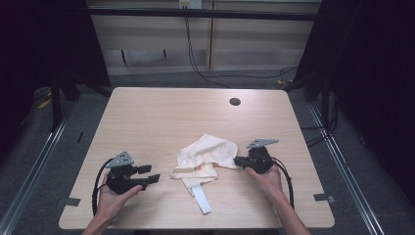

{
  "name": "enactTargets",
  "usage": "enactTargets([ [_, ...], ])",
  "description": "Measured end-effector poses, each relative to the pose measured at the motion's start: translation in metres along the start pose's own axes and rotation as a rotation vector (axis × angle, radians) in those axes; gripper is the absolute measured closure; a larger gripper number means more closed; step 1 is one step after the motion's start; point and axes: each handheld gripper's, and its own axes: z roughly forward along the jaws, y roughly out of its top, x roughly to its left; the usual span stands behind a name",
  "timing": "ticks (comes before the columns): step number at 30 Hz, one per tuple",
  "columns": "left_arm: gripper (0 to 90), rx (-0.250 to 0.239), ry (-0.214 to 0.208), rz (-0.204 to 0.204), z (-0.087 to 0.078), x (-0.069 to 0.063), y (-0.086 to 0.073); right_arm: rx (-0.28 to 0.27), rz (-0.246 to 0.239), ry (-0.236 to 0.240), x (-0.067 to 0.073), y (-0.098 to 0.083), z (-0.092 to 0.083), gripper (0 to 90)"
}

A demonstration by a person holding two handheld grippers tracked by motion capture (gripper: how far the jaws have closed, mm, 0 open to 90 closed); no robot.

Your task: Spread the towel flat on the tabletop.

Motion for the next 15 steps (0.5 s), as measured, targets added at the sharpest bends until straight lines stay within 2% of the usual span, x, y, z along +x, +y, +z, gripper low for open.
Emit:
enactTargets([
  [2, 54.2, 0.011, -0.017, 0.006, 0.001, -0.001, 0.001, 0.008, -0.010, -0.005, 0.005, -0.005, -0.006, 86.1],
  [4, 59.9, 0.001, -0.057, -0.014, 0.001, -0.004, 0.002, 0.011, -0.006, 0.003, 0.009, -0.009, -0.011, 87.5],
  [6, 63.7, -0.002, -0.061, -0.002, 0.002, -0.009, 0.005, 0.004, 0.008, 0.019, 0.015, -0.013, -0.018, 87.6],
  [7, 65.0, -0.003, -0.063, 0.036, 0.002, -0.016, 0.009, 0.007, 0.008, 0.025, 0.017, -0.016, -0.020, 87.6],
  [8, 66.0, 0.008, -0.050, 0.058, 0.003, -0.018, 0.011, 0.018, 0.008, 0.025, 0.020, -0.018, -0.022, 87.6],
  [11, 68.8, 0.006, -0.050, 0.051, 0.007, -0.017, 0.014, 0.022, 0.013, 0.036, 0.025, -0.025, -0.030, 85.1],
  [13, 69.9, 0.013, -0.032, 0.040, 0.010, -0.013, 0.016, -0.012, 0.019, 0.033, 0.027, -0.029, -0.040, 75.7],
  [15, 69.9, 0.019, -0.016, 0.037, 0.012, -0.009, 0.020, -0.048, 0.024, 0.045, 0.028, -0.031, -0.050, 72.8],
])
